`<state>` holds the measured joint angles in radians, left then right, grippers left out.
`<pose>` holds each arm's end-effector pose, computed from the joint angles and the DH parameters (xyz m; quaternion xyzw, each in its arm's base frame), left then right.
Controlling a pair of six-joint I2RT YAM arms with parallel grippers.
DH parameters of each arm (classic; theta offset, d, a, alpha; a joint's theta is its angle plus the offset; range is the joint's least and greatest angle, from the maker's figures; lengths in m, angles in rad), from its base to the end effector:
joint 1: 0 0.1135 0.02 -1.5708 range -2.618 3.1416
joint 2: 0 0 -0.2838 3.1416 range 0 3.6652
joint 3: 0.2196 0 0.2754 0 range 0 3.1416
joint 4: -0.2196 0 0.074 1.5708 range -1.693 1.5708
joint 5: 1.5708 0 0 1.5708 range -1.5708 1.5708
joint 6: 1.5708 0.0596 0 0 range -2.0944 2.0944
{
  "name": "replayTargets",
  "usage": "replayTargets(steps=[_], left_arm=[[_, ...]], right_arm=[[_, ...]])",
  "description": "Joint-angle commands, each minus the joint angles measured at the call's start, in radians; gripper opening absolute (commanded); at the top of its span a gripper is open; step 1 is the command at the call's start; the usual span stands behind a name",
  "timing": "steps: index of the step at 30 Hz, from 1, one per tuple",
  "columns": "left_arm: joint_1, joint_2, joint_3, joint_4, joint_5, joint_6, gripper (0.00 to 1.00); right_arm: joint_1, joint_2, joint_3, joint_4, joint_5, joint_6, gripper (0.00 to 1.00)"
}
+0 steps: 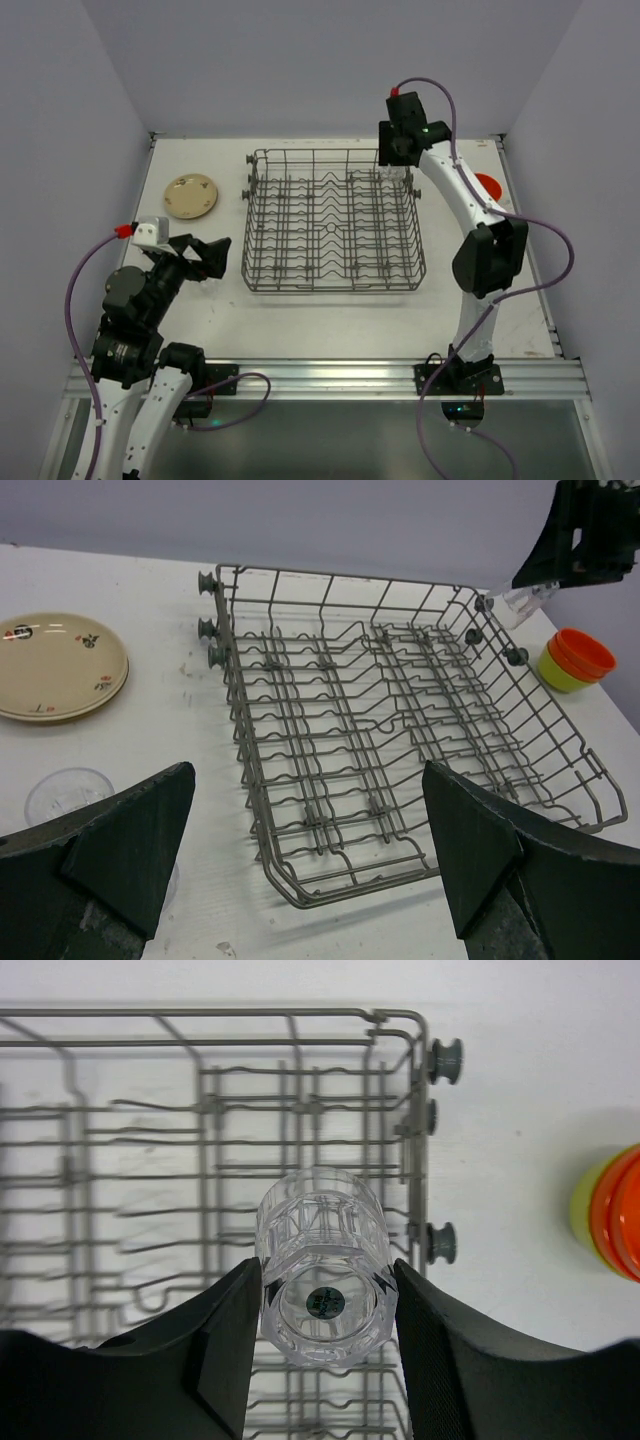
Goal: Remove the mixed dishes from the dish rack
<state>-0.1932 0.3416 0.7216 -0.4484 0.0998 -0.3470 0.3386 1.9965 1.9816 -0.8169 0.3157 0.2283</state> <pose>0.1097 -0.0275 0.3549 -0.0221 0.7304 -0.2170 0.6472 0.4729 0.1469 0.3314 0.0059 0.9226 -0.0410 0.3834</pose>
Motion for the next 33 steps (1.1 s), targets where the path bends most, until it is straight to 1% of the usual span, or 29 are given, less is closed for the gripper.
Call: replayTargets(steps=[1,3,4,5,6,7,8,9,10,11,12,13,14,16,17,18,19,20,21,23,24,27,28,30,31,32,33], left_arm=[[-0.006,0.022,0.004,0.056,0.015,0.022,1.0],[-0.006,0.033,0.01,0.059,0.032,0.013,1.0],[-0.006,0.045,0.009,0.08,0.049,-0.01,1.0],[-0.006,0.051,0.01,0.095,0.073,-0.026,1.0],[-0.006,0.063,0.012,0.112,0.139,-0.046,1.0],[-0.006,0.088,0.018,0.161,0.179,-0.096,1.0],[-0.006,0.103,0.021,0.198,0.23,-0.128,1.0],[-0.006,0.121,0.025,0.238,0.341,-0.162,1.0],[-0.006,0.161,0.022,0.348,0.4,-0.249,1.0],[-0.006,0.18,0.01,0.428,0.463,-0.307,1.0],[-0.008,0.206,-0.028,0.535,0.58,-0.366,1.0],[-0.009,0.262,-0.046,0.741,0.633,-0.491,1.0],[-0.014,0.293,-0.06,0.831,0.694,-0.55,1.0],[-0.064,0.379,-0.056,0.962,0.701,-0.627,1.0],[-0.101,0.399,-0.044,0.977,0.672,-0.623,1.0],[-0.182,0.431,-0.016,0.979,0.645,-0.586,1.0],[-0.219,0.447,-0.002,0.981,0.618,-0.572,1.0],[-0.251,0.461,0.007,0.991,0.597,-0.567,1.0],[-0.296,0.476,0.015,1.014,0.577,-0.57,1.0],[-0.314,0.517,0.027,1.051,0.551,-0.586,0.98],[-0.33,0.531,0.041,1.051,0.543,-0.586,0.97],[-0.354,0.579,0.065,1.071,0.532,-0.589,0.9],[-0.36,0.599,0.071,1.089,0.531,-0.592,0.85],[-0.385,0.614,0.091,1.105,0.525,-0.59,0.8],[-0.391,0.626,0.098,1.106,0.522,-0.581,0.75],[-0.406,0.632,0.104,1.108,0.517,-0.578,0.73],[-0.41,0.643,0.113,1.107,0.514,-0.572,0.68]], right_arm=[[0.022,-0.185,-0.003,0.016,-0.213,0.025,0.37],[0.022,-0.287,-0.068,0.059,-0.306,0.048,0.37],[0.022,-0.326,-0.105,0.086,-0.426,0.057,0.37],[0.022,-0.408,-0.145,0.161,-0.499,0.08,0.37],[0.022,-0.45,-0.235,0.201,-0.582,0.091,0.37],[0.022,-0.491,-0.291,0.26,-0.668,0.106,0.37],[0.022,-0.577,-0.35,0.418,-0.845,0.158,0.37],[0.022,-0.619,-0.491,0.518,-0.938,0.198,0.36],[0.022,-0.657,-0.566,0.642,-1.02,0.241,0.36],[0.022,-0.686,-0.625,0.853,-1.152,0.334,0.34],[0.022,-0.723,-0.715,0.943,-1.196,0.379,0.33],[0.023,-0.737,-0.752,1.016,-1.214,0.438,0.32],[0.025,-0.749,-0.779,1.112,-1.218,0.457,0.31],[0.027,-0.781,-0.849,1.214,-1.254,0.527,0.32],[0.028,-0.788,-0.887,1.308,-1.271,0.551,0.32],[0.028,-0.801,-0.905,1.356,-1.305,0.58,0.32],[0.03,-0.806,-0.92,1.401,-1.319,0.624,0.32],[0.031,-0.809,-0.932,1.467,-1.331,0.638,0.32],[0.033,-0.812,-0.954,1.498,-1.343,0.655,0.32],[0.033,-0.823,-0.969,1.561,-1.376,0.689,0.33],[0.033,-0.828,-0.977,1.559,-1.376,0.692,0.33],[0.039,-0.837,-0.984,1.544,-1.38,0.68,0.33],[0.04,-0.84,-0.986,1.532,-1.37,0.662,0.33],[0.042,-0.844,-0.988,1.48,-1.357,0.631,0.33],[0.045,-0.846,-0.989,1.464,-1.354,0.611,0.33],[0.045,-0.846,-0.989,1.446,-1.347,0.608,0.32],[0.045,-0.844,-0.989,1.443,-1.347,0.606,0.32]])
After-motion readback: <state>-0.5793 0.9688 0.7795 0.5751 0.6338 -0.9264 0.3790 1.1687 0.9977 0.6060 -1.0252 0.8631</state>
